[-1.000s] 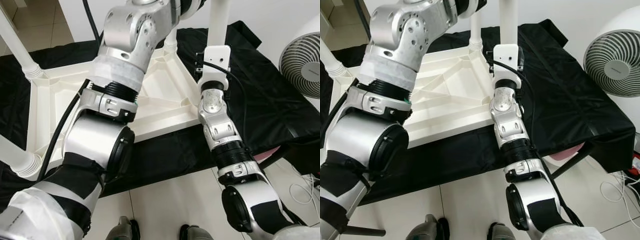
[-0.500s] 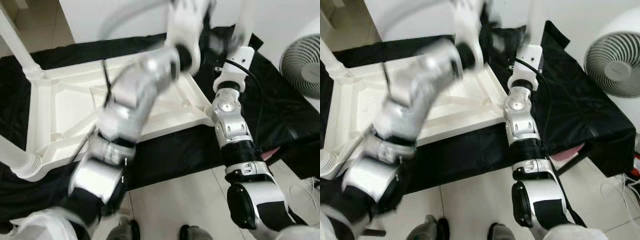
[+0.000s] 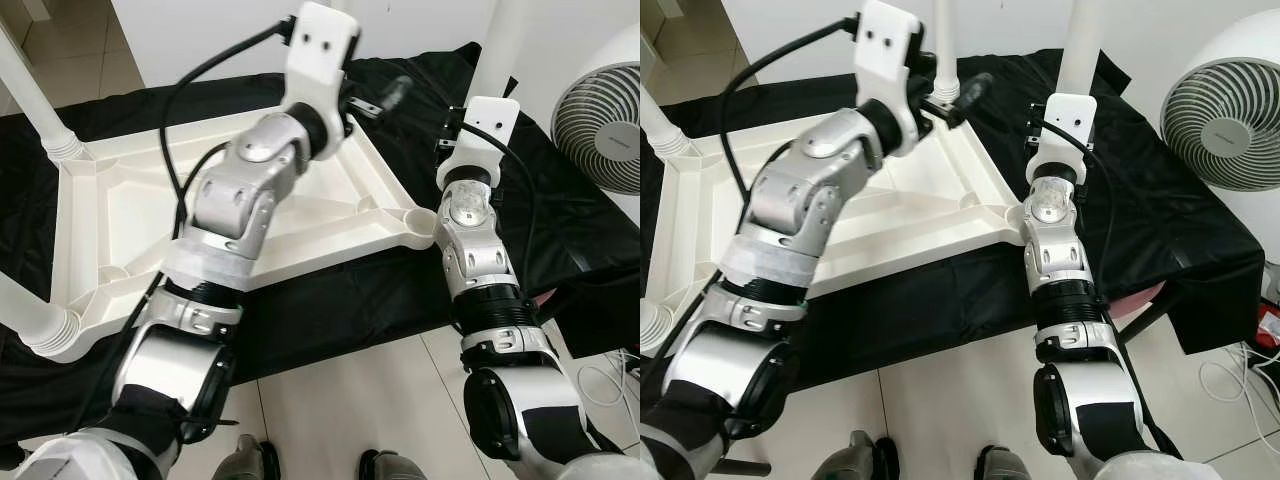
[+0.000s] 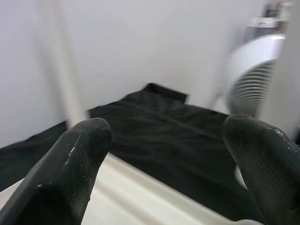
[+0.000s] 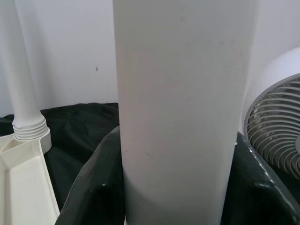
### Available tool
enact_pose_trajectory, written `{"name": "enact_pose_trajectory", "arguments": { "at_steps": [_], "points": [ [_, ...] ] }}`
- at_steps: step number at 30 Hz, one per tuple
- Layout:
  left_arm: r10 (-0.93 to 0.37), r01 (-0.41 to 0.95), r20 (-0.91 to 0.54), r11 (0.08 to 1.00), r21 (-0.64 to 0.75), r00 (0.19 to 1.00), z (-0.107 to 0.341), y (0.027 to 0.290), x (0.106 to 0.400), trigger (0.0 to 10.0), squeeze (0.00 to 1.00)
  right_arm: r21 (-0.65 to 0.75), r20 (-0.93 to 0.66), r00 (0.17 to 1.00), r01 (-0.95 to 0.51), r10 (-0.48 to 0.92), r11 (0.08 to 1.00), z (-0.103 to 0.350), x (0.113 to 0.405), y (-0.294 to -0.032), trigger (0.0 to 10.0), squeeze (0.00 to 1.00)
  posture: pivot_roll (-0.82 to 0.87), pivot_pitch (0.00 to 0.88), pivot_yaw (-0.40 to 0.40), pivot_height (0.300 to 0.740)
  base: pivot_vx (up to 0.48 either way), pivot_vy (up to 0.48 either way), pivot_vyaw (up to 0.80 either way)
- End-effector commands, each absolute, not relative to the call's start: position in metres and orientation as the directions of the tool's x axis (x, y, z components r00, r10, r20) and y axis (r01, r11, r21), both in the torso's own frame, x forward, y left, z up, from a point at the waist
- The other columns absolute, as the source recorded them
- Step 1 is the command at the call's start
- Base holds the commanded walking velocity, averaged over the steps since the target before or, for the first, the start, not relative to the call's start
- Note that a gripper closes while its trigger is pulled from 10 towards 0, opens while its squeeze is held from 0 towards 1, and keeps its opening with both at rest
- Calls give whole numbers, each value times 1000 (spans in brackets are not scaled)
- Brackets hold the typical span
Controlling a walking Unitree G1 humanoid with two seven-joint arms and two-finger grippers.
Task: Building children table
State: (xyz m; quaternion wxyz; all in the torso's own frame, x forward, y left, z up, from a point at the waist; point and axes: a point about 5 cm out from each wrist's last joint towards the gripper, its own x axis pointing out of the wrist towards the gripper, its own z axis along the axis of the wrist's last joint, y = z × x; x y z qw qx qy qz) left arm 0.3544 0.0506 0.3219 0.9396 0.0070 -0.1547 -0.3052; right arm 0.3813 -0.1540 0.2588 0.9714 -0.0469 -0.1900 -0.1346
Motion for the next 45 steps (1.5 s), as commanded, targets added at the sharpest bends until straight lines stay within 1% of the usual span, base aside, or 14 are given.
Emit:
{"name": "enact_pose_trajectory", "arguments": {
  "at_steps": [1,2,3,6,12,15,17,20,26,31,33,37,39,45],
  "points": [
    [-511,508,282,856,90,812,315,59,358,10000,0,-27,402,886,266,-233,964,263,379,-157,10000,0,-88,91,50,740,0,0,0],
    [-477,476,281,876,78,833,310,66,361,10000,0,-21,399,892,240,-212,971,263,379,-156,10000,0,-87,89,49,740,0,0,0],
    [-477,476,281,876,78,833,310,66,361,10000,0,-21,399,892,240,-212,971,263,379,-156,10000,0,-87,89,49,740,0,0,0],
    [-381,392,272,920,16,883,291,86,366,10000,0,11,371,918,146,-139,989,261,378,-154,10000,0,-89,86,47,740,0,0,0],
    [-330,338,278,941,21,902,281,98,367,10000,0,30,333,940,74,-80,997,254,376,-155,10000,0,-84,95,43,740,0,0,0],
    [-319,325,275,945,27,907,277,101,368,10000,0,31,324,944,60,-67,998,253,376,-156,10000,0,-85,98,44,740,0,0,0],
    [-274,283,234,959,-2,933,257,113,372,10000,0,5,314,947,72,-70,997,249,374,-160,10000,0,-87,103,49,740,0,0,0],
    [-232,247,230,968,-37,945,245,122,374,10000,0,0,320,945,72,-68,997,248,372,-161,10000,0,-88,107,59,740,0,0,0],
    [-179,200,236,977,-68,955,224,132,367,10000,0,-17,335,942,40,-32,999,244,366,-159,10000,0,-75,106,73,740,0,0,0],
    [-179,195,245,980,-42,953,217,130,362,10000,0,-7,332,943,19,-16,1000,241,364,-159,10000,0,-74,108,75,740,0,0,0],
    [-172,191,239,980,-60,956,212,129,359,10000,0,-6,330,944,4,-2,1000,239,361,-157,10000,0,-70,106,75,740,0,0,0],
    [-234,235,185,972,14,955,188,124,344,10000,0,-39,345,936,-62,71,997,229,348,-150,10000,0,-68,107,77,740,0,0,0],
    [-242,242,165,970,20,956,177,126,339,10000,0,-52,351,931,-93,105,994,224,343,-147,10000,0,-63,107,74,740,0,0,0],
    [-225,223,160,974,26,961,171,133,334,10000,0,-60,356,924,-127,140,990,220,339,-143,10000,0,-47,113,67,740,0,0,0]
  ]
}}
